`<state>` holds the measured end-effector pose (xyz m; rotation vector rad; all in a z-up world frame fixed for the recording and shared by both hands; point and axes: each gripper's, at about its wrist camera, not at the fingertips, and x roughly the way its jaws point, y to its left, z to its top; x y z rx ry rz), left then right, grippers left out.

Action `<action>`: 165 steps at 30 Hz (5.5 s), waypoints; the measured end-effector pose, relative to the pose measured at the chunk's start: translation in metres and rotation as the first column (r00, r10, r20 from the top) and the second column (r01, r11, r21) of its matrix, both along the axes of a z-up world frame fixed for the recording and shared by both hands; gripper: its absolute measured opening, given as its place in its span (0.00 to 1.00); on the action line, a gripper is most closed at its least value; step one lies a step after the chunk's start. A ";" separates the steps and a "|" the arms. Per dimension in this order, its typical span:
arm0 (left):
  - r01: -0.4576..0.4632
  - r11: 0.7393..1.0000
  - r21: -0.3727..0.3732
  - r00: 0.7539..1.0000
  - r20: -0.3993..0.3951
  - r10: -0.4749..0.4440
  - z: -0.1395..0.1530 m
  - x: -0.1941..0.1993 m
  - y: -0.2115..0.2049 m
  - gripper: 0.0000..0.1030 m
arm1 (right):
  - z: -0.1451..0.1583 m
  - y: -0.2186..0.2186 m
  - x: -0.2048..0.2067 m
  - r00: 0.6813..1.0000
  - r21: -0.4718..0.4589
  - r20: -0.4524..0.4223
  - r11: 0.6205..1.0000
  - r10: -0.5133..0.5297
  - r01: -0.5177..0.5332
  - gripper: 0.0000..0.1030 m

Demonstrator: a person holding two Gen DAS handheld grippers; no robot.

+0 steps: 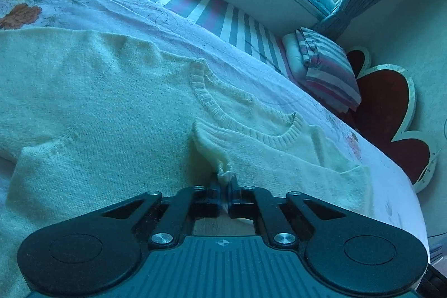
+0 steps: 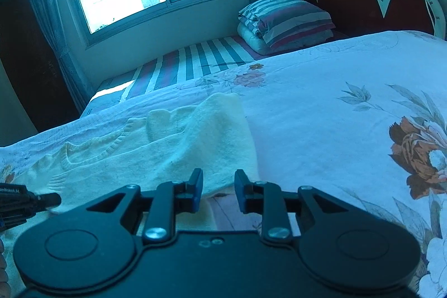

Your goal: Fold small clothes

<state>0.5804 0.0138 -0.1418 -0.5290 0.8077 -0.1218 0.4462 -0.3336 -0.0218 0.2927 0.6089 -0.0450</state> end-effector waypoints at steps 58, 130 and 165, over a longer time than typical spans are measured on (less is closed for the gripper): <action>-0.732 0.675 -0.097 0.671 0.071 0.738 -0.021 -0.184 0.412 0.50 | 0.022 0.139 0.007 0.979 -0.060 -0.003 0.977 0.203 -0.203 0.29; -0.258 0.904 0.342 0.965 0.134 0.225 0.007 -0.107 0.098 0.81 | 0.016 0.062 0.054 0.997 0.099 0.033 0.992 0.070 -0.073 0.06; -0.201 0.904 0.377 0.964 0.241 0.114 0.047 -0.117 0.104 0.81 | 0.009 -0.002 0.032 0.997 0.057 0.076 0.998 0.026 -0.030 0.15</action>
